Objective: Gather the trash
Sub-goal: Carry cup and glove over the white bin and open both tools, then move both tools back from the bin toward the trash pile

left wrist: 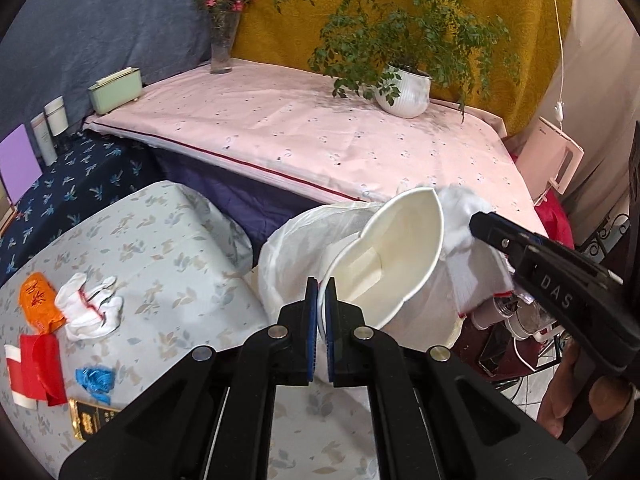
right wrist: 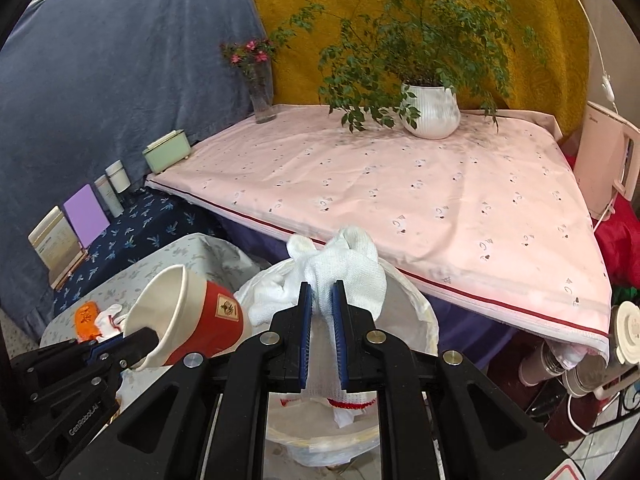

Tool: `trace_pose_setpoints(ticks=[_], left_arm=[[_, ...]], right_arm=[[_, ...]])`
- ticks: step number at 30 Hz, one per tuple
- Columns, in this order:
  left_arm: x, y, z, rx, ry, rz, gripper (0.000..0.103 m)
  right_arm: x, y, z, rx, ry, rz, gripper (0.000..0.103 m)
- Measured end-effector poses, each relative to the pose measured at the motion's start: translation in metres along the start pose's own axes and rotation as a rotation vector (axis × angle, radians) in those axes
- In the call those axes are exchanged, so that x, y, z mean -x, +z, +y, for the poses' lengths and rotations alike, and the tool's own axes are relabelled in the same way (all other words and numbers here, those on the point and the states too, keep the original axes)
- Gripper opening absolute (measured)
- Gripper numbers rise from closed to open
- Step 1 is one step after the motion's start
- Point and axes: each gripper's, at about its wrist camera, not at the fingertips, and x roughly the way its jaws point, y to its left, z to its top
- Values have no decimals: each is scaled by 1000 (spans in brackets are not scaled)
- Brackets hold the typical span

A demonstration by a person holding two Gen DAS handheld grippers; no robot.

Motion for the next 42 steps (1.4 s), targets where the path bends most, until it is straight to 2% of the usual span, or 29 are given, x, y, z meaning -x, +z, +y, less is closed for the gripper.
trace_pose_setpoints(ticks=[1, 3, 4, 5, 13, 22, 26, 29, 36, 42], left_arm=[[-2, 2, -2, 1, 2, -1, 6], [-8, 4, -5, 2, 16, 1, 18], [-10, 5, -6, 2, 23, 6, 37], [-10, 6, -7, 3, 28, 2, 45], [-7, 2, -1, 11, 52, -1, 50], [11, -7, 22, 56, 87, -17, 55], [22, -13, 39, 86, 113, -25, 56], [31, -18, 55, 116, 135, -36, 64], [52, -33, 94, 178, 193, -48, 65], [70, -47, 132, 244, 241, -59, 68]], right_arm=[[-1, 0, -2, -3, -6, -1, 15], [-2, -1, -5, -7, -14, -1, 17], [-3, -1, -7, -13, -15, 2, 22], [-4, -1, -9, -19, -15, 3, 24], [3, -1, -9, -26, -13, -16, 38], [18, -1, 11, 8, 5, -43, 54], [24, -3, 28, 32, 23, -47, 56], [26, -5, 40, 51, 38, -44, 56], [29, -12, 76, 98, 76, -38, 58], [32, -18, 109, 137, 111, -36, 64]])
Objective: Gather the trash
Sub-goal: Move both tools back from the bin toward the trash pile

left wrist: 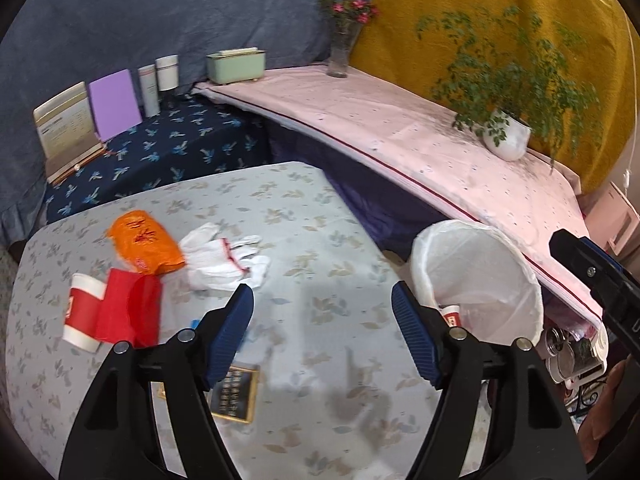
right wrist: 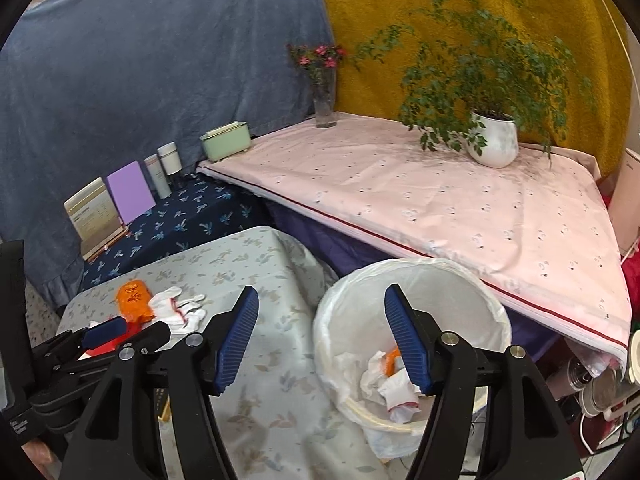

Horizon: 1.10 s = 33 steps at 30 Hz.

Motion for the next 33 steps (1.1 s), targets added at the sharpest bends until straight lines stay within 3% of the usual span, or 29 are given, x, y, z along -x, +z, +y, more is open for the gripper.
trace_pose_setpoints(ticks=[7, 27, 33], left_arm=[[9, -6, 39, 40, 62, -10, 76], [18, -24, 142, 165, 166, 6, 78], [16, -31, 176, 200, 204, 16, 85]], right_arm=[[-8, -3, 39, 39, 40, 21, 67], [-42, -22, 137, 150, 129, 94, 72], [-55, -26, 161, 182, 145, 116, 72]])
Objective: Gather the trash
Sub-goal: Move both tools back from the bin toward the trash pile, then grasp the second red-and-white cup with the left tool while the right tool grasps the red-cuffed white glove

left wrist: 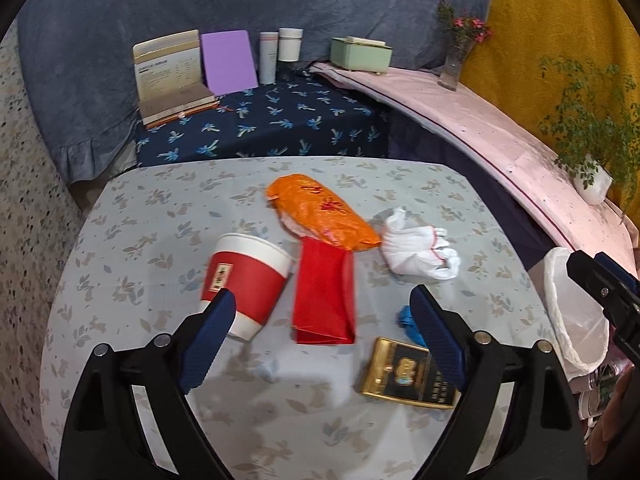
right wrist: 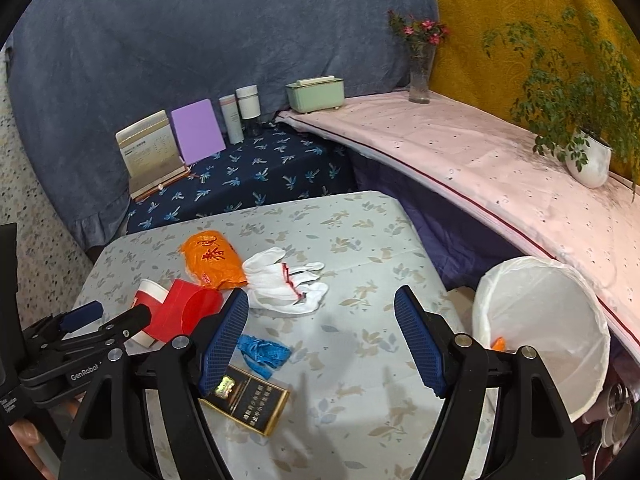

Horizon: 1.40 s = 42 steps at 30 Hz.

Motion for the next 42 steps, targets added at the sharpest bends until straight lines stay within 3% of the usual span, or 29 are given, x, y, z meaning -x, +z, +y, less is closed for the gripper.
trace_pose_setpoints(ticks=[13, 30, 34, 36, 38, 40, 42], left_arm=[[-43, -4, 61, 35, 65, 81, 88], [-99, -2, 71, 27, 26, 177, 90], [-106, -1, 71, 36, 2, 191, 76], [-106, -1, 72, 47, -12, 194, 75], [-105, -1, 71, 49, -18, 188, 75], [-103, -1, 70, 48, -20, 182, 74], [-100, -1, 69, 49, -18, 174, 74]], right_arm=[[-70, 3, 35, 26, 36, 92, 72], [-164, 6, 53, 42, 19, 190, 72], [-182, 2, 52, 41, 9, 215, 72], [-189, -1, 50, 34, 10, 229, 72], [-193, -4, 49, 26, 17, 243, 68], [-195, -7, 50, 28, 24, 250, 55], [-194, -9, 52, 35, 24, 249, 48]])
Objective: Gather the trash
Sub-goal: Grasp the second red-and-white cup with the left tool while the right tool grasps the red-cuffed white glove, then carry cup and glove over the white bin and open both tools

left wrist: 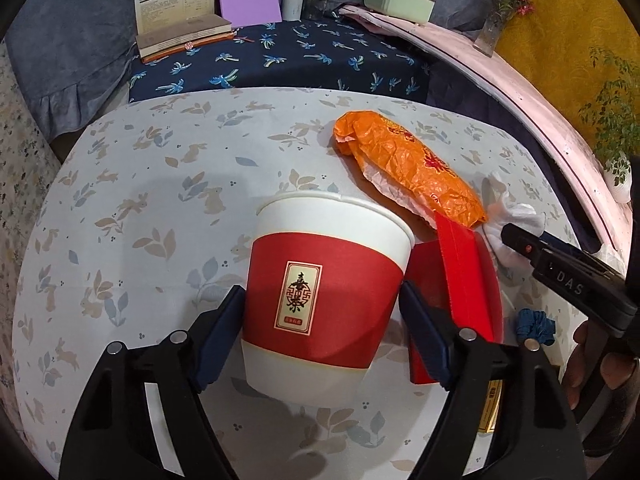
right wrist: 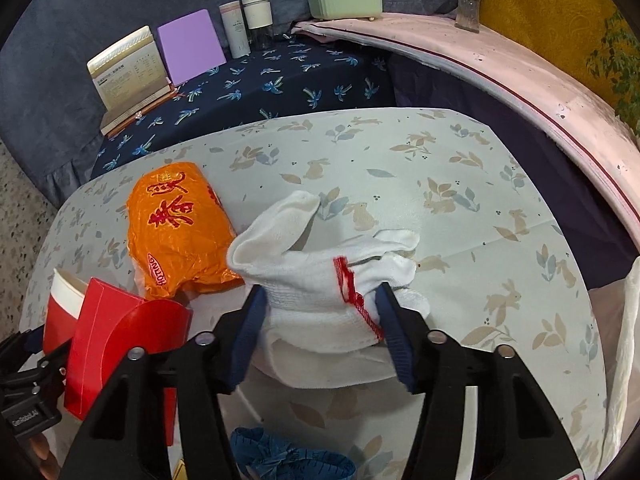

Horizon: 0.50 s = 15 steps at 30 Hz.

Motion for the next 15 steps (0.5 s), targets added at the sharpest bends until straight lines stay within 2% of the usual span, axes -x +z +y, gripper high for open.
trace_pose_setpoints(ticks=[2, 4, 7, 15], left_arm=[[4, 0, -1, 6, 1, -9, 74], [8, 1, -2, 8, 2, -17, 74], [17, 4, -4, 12, 0, -33, 74], [53, 12, -22, -9, -9, -100, 74]], right_arm=[[2, 0, 1, 7, 4, -5, 37], [6, 1, 0, 6, 10, -10, 18], [15, 3, -1, 2, 26, -19, 14], [62, 14, -7, 2, 40, -108, 13]])
